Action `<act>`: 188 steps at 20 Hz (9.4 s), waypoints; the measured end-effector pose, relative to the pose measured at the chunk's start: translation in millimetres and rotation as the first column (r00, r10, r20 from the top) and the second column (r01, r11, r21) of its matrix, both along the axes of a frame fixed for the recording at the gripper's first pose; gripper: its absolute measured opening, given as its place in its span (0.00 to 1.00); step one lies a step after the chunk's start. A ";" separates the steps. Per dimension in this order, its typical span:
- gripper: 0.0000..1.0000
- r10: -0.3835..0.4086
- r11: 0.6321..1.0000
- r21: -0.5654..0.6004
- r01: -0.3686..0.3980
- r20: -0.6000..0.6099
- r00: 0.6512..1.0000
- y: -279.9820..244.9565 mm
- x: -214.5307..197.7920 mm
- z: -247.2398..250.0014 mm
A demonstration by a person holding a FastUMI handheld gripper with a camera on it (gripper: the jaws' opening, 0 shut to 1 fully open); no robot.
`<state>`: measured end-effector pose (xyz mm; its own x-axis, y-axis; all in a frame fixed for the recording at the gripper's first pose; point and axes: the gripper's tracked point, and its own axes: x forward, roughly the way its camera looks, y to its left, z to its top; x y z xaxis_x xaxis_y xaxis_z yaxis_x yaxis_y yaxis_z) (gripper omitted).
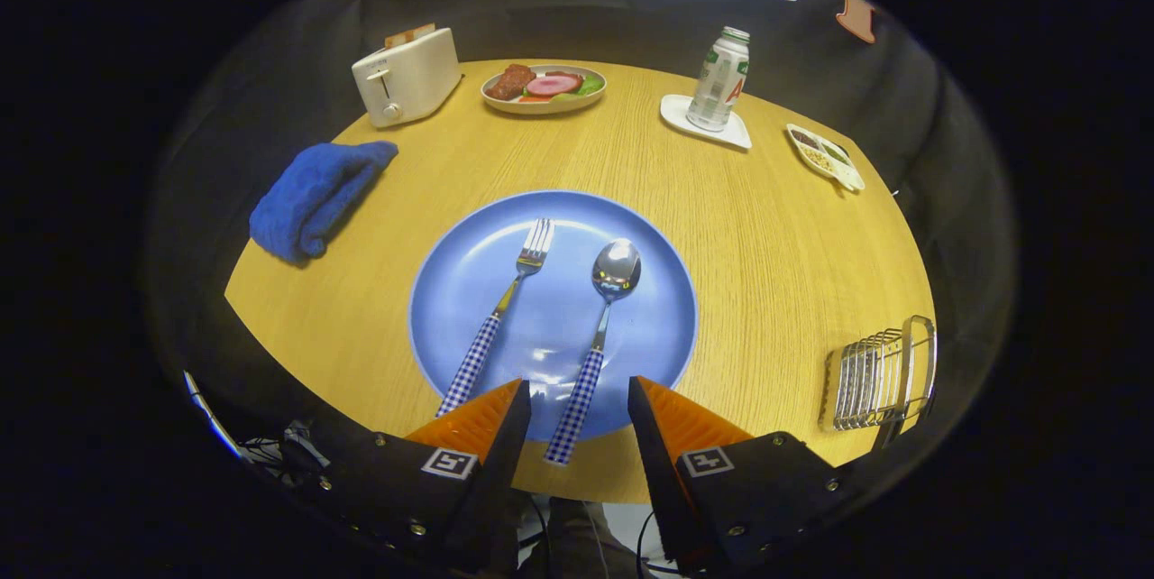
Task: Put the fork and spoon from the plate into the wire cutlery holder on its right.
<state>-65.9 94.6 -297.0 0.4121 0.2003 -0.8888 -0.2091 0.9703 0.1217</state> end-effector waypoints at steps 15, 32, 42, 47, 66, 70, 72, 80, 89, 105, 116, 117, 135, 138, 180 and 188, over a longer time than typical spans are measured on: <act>0.07 0.146 0.985 -0.068 -0.161 -0.185 0.972 -12.5 1.0 -6.7; 0.06 0.171 0.879 -0.348 -0.325 -0.405 0.898 -248.2 -56.8 115.8; 0.06 0.118 0.815 -0.387 -0.432 -0.619 0.777 -322.3 -73.2 93.0; 0.06 0.142 0.794 -0.363 -0.487 -0.669 0.729 -318.8 -54.7 71.0; 0.39 0.166 0.822 -0.332 -0.462 -0.637 0.753 -310.3 -29.9 57.8; 0.73 0.203 0.816 -0.352 -0.459 -0.569 0.797 -294.3 -34.3 83.2; 0.92 0.195 0.824 -0.398 -0.404 -0.470 0.861 -280.5 -29.8 96.3; 0.95 0.105 0.894 -0.428 -0.133 -0.088 0.991 -201.0 -18.2 132.3; 0.96 0.146 0.929 -0.359 -0.092 0.125 0.981 -125.9 -7.0 160.7; 0.96 0.072 0.997 -0.058 -0.053 0.389 0.919 -8.1 13.7 154.2; 0.95 -0.125 0.992 0.075 0.104 0.390 0.912 29.5 27.3 124.6; 0.95 -0.121 0.992 0.063 0.106 0.364 0.924 30.5 24.3 114.8; 0.73 0.038 0.997 -0.059 -0.043 -0.097 0.995 46.3 3.4 8.2; 0.57 0.064 0.997 -0.043 -0.072 -0.163 0.985 52.0 1.7 -2.7; 0.07 0.166 0.681 -0.440 -0.585 -0.685 0.709 -348.5 -65.5 162.1; 0.07 0.225 0.593 -0.366 -0.718 -0.780 0.583 -361.6 -44.6 125.8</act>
<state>-110.4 -267.0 -171.1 -0.2411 -0.4758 -0.8458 -0.7722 0.6220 -0.1298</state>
